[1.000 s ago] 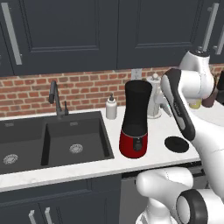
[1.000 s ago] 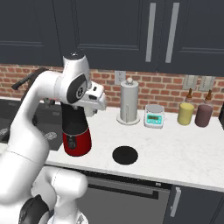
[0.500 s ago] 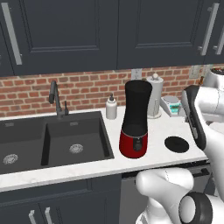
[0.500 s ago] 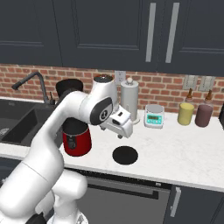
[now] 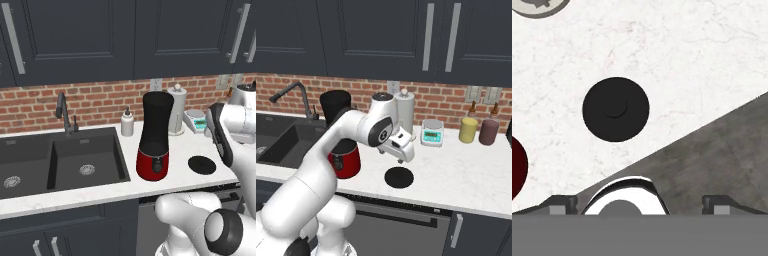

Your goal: Close the lid blender by securely placing the lid on top.

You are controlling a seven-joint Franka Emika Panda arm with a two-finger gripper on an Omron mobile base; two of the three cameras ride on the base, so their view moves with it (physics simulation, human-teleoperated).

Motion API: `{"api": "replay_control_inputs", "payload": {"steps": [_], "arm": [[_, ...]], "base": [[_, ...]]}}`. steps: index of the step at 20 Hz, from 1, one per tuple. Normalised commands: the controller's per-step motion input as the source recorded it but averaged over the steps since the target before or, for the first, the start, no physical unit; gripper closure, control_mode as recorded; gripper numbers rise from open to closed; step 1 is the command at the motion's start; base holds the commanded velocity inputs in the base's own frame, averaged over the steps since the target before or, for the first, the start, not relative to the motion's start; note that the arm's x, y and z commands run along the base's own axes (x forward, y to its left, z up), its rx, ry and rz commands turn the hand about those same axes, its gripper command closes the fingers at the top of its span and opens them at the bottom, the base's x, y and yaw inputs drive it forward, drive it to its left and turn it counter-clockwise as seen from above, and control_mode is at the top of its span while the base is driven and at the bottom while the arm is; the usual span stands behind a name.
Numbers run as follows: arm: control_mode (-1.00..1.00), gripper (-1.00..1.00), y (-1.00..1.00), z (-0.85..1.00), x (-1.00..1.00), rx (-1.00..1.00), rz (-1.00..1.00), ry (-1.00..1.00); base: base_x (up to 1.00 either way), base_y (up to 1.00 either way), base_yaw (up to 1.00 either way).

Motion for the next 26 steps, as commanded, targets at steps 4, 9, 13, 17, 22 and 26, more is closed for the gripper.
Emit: {"api": "replay_control_inputs", "payload": {"steps": [4,9,13,17,22,26], "arm": [[-1.0,-1.0,0.0,-0.29,0.2,0.0,0.01,0.0],[-1.0,-1.0,0.0,-0.33,0.15,0.0,0.01,0.0],[-1.0,-1.0,0.0,-0.37,0.12,0.0,0.0,0.0],[-1.0,-1.0,0.0,-0.3,0.14,0.01,0.0,0.0],[-1.0,-1.0,0.0,-0.38,0.05,0.0,0.01,0.0],[-1.0,-1.0,0.0,-0.32,0.0,0.0,0.0,0.0]], "base": [[0.0,0.0,0.0],[0.0,0.0,0.0],[0.0,0.0,0.0],[0.0,0.0,0.0],[0.0,0.0,0.0],[0.0,0.0,0.0]]}}
